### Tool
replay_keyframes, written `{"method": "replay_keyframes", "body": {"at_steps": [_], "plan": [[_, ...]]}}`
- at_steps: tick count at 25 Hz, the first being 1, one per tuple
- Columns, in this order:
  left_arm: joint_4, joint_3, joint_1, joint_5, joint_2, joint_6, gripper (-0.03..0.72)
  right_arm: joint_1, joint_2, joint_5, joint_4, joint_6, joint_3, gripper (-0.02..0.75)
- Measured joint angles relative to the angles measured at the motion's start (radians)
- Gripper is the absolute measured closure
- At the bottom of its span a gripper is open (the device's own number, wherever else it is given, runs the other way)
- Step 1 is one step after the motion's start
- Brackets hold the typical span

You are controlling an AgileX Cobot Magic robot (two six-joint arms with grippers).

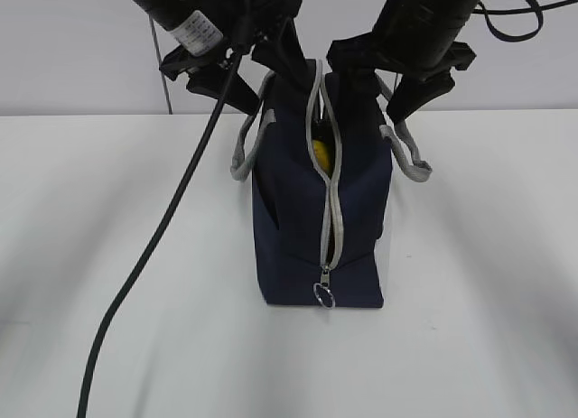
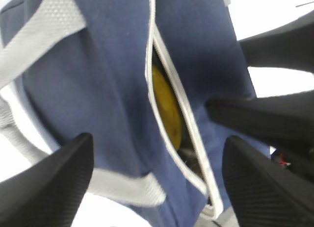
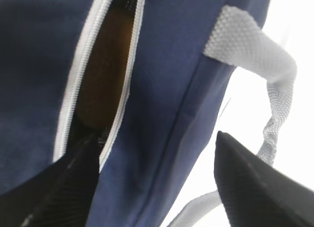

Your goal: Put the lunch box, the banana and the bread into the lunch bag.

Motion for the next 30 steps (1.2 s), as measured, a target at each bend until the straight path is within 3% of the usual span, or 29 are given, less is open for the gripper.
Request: {"method": "replay_keyframes", "body": {"at_steps": [13,18,30], "plan": [[0.111,-0.001,0.000,0.039,-0.130,0.000,0.152,0.000,-0.225,-0.018,0.043,0.040,0.077,0.237],[0.113,0.026,0.000,0.039,-0.186,0.000,0.155,0.000,-0.377,-0.172,0.064,0.044,0.296,0.241],[0.115,0.266,0.000,-0.019,-0.350,-0.001,0.159,0.000,-0.767,-0.607,0.128,-0.041,0.906,0.241]]}}
